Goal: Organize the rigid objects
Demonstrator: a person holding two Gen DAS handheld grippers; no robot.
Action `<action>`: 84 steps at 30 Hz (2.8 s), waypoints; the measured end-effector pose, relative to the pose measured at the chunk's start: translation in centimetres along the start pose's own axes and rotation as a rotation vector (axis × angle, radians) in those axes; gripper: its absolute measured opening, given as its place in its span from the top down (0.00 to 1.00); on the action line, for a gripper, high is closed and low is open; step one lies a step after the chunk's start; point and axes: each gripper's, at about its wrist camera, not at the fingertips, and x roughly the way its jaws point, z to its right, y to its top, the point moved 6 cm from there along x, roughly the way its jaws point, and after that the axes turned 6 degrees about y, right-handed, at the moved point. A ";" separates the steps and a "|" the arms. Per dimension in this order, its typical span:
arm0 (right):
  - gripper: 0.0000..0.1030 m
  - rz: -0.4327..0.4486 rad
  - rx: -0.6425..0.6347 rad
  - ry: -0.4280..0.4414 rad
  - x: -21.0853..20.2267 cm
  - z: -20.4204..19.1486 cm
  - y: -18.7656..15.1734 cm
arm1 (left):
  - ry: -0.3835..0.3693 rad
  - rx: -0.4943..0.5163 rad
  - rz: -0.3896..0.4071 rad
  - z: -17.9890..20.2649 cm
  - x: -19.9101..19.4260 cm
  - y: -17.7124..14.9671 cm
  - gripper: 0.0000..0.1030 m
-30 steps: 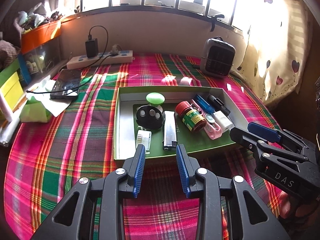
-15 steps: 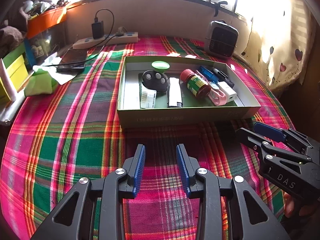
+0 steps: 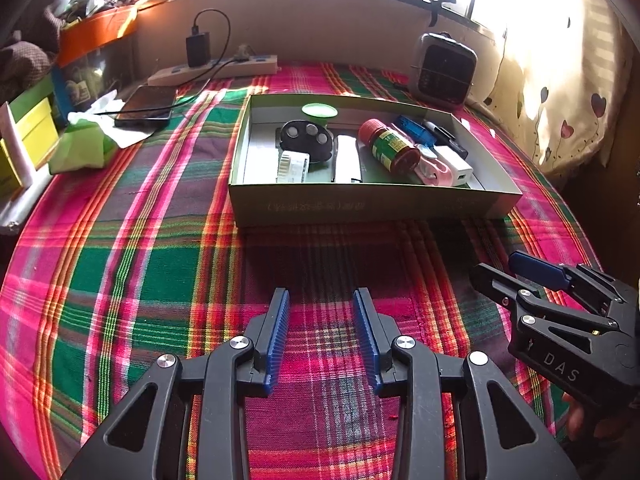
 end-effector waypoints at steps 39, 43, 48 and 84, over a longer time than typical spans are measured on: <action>0.34 -0.001 0.002 -0.071 -0.1 0.8 -0.5 | 0.080 0.061 0.012 1.6 0.2 -0.2 0.48; 0.33 -0.001 0.001 -0.071 -0.1 0.8 -0.5 | 0.080 0.061 0.012 1.6 0.2 -0.2 0.48; 0.33 -0.001 0.001 -0.071 -0.1 0.8 -0.5 | 0.080 0.061 0.012 1.6 0.2 -0.2 0.48; 0.32 -0.001 0.002 -0.070 -0.1 0.8 -0.5 | 0.081 0.061 0.012 1.6 0.2 -0.2 0.48</action>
